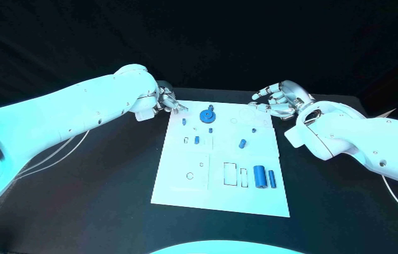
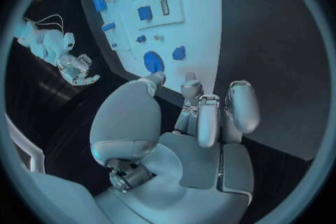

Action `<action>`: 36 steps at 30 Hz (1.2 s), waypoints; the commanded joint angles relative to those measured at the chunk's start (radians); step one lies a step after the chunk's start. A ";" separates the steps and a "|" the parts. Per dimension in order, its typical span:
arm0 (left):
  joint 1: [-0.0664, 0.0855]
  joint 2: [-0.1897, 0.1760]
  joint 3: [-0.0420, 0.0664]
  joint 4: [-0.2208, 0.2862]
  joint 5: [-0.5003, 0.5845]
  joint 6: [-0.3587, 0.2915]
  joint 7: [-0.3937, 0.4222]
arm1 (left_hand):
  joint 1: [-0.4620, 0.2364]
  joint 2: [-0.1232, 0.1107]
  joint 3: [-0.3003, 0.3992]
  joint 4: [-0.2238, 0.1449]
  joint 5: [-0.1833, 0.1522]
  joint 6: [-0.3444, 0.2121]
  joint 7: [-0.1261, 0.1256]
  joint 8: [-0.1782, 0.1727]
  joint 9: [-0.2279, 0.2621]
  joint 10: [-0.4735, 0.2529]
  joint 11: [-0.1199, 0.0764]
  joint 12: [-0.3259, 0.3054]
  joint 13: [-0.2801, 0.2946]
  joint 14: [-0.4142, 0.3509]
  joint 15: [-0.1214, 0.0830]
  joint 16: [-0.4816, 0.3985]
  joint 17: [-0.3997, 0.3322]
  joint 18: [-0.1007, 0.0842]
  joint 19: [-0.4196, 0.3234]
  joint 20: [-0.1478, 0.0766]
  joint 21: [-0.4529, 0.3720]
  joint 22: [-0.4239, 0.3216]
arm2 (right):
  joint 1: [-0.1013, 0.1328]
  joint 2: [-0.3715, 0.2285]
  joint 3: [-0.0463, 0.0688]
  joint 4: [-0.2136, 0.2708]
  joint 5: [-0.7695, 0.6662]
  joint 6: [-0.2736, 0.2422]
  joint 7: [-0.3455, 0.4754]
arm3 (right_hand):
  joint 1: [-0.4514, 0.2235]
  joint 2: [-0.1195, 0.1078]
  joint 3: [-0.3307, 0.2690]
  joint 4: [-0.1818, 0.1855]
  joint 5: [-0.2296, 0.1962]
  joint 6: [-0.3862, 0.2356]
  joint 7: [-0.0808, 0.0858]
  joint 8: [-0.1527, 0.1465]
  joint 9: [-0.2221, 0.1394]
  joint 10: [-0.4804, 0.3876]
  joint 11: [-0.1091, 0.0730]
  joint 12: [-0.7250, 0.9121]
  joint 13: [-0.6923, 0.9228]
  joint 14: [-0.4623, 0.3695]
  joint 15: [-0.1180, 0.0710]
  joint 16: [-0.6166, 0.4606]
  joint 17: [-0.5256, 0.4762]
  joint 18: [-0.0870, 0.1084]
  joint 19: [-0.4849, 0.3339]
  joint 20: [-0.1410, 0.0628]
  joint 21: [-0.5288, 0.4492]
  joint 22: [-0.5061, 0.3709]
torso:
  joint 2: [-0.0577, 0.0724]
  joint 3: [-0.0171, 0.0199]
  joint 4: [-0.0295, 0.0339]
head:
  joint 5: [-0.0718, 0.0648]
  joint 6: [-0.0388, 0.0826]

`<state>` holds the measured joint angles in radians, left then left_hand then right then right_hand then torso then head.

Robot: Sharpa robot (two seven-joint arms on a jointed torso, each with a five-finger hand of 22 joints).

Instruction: Assemble the parts on the task board

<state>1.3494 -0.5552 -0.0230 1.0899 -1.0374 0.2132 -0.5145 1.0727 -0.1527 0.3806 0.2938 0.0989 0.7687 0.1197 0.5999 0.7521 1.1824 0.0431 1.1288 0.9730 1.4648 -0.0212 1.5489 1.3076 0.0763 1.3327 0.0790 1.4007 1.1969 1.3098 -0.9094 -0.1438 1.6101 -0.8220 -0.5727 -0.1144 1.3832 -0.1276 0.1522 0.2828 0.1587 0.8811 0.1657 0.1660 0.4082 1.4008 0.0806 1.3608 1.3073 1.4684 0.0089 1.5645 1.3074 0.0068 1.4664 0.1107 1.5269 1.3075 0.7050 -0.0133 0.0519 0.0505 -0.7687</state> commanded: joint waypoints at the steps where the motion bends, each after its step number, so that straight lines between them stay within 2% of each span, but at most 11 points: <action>1: -0.001 0.011 -0.003 -0.011 0.001 0.042 0.014 | -0.013 0.001 -0.008 0.000 -0.002 0.005 0.001 -0.007 -0.003 -0.008 0.003 0.003 -0.002 0.087 0.006 -0.004 0.224 0.006 -0.001 0.007 -0.004 -0.002 | -0.001 0.001 0.000 0.000 -0.006 0.006 0.012 | -0.005 -0.002 0.007 0.000 0.006 0.002 -0.003 0.002 0.002 0.000 -0.003 0.002 0.079 0.096 -0.007 -0.006 0.238 0.008 0.080 -0.007 -0.007 0.222 | 0.000 -0.0014 -0.0015 | 0.001 0.000; 6: -0.006 0.030 -0.009 -0.039 0.015 0.040 0.021 | -0.022 0.004 -0.016 0.000 -0.003 0.006 0.001 -0.008 -0.007 -0.010 0.003 0.004 -0.003 0.087 0.007 -0.003 0.224 0.007 -0.002 0.008 -0.004 -0.001 | -0.001 0.003 0.000 -0.001 -0.006 0.006 0.013 | -0.008 -0.002 0.008 0.000 0.006 0.000 -0.004 0.004 0.002 -0.002 -0.003 0.001 0.077 0.095 -0.007 -0.007 0.235 0.008 0.080 -0.007 -0.009 0.220 | -0.001 0.0005 -0.0001 | 0.000 0.000; 12: -0.011 0.040 -0.013 -0.054 0.025 0.039 0.026 | -0.023 0.004 -0.018 0.000 -0.003 0.007 0.001 -0.009 -0.008 -0.009 0.003 0.005 -0.003 0.088 0.007 -0.003 0.225 0.006 -0.001 0.008 -0.004 0.000 | -0.001 0.004 0.000 -0.001 -0.006 0.006 0.014 | -0.008 -0.002 0.008 0.000 0.006 0.000 -0.004 0.004 0.002 -0.002 -0.003 0.001 0.077 0.095 -0.007 -0.007 0.235 0.008 0.080 -0.007 -0.009 0.220 | 0.000 0.0003 -0.0004 | 0.000 -0.002; 18: -0.012 0.046 -0.016 -0.059 0.028 0.054 0.029 | -0.023 0.005 -0.019 -0.001 -0.003 0.008 0.001 -0.008 -0.008 -0.008 0.003 0.007 0.000 0.088 0.007 -0.002 0.226 0.006 0.000 0.008 -0.003 0.002 | -0.002 0.005 0.000 0.000 -0.006 0.006 0.014 | -0.008 -0.002 0.008 0.000 0.006 0.000 -0.004 0.004 0.002 -0.002 -0.003 0.001 0.077 0.095 -0.007 -0.007 0.235 0.008 0.080 -0.007 -0.009 0.220 | 0.000 0.0012 -0.0008 | 0.000 -0.004; 25: -0.015 0.052 -0.024 -0.063 0.031 0.075 0.032 | -0.001 0.013 -0.021 -0.005 0.000 0.019 -0.002 -0.006 -0.015 -0.009 0.001 0.009 -0.003 0.089 0.005 -0.001 0.228 0.006 0.000 0.008 -0.002 0.003 | -0.002 0.006 0.000 -0.001 -0.006 0.007 0.014 | -0.008 -0.002 0.008 0.000 0.006 0.000 -0.004 0.004 0.002 -0.002 -0.003 0.001 0.077 0.095 -0.007 -0.007 0.235 0.008 0.080 -0.007 -0.009 0.220 | -0.001 0.0010 -0.0003 | 0.000 -0.007; 36: -0.017 0.049 -0.027 -0.059 0.037 0.071 0.036 | 0.021 0.027 -0.019 -0.004 0.002 0.032 -0.006 -0.003 -0.022 -0.007 -0.002 0.013 -0.003 0.091 0.003 0.002 0.232 0.005 0.001 0.007 0.000 0.006 | -0.002 0.007 0.000 -0.002 -0.006 0.008 0.014 | -0.008 -0.002 0.008 0.000 0.006 0.000 -0.004 0.004 0.002 -0.002 -0.003 0.001 0.077 0.095 -0.007 -0.007 0.235 0.008 0.080 -0.007 -0.009 0.220 | -0.001 0.0016 -0.0005 | -0.002 -0.012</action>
<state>1.3324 -0.5069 -0.0503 1.0274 -1.0120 0.2675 -0.4928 1.0833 -0.1248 0.3643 0.2910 0.0989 0.7953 0.1142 0.5957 0.7313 1.1792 0.0464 1.1383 0.9705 1.4648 -0.0213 1.5489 1.3075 0.0763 1.3327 0.0789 1.4007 1.2024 1.3081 -0.9034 -0.1438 1.6081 -0.8216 -0.5727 -0.1129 1.3832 -0.1276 0.1522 0.2828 0.1587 0.8811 0.1657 0.1660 0.4095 1.4008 0.0806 1.3608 1.3078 1.4684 0.0089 1.5645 1.3073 0.0068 1.4663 0.1107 1.5218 1.3080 0.7044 -0.0117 0.0514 0.0494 -0.7790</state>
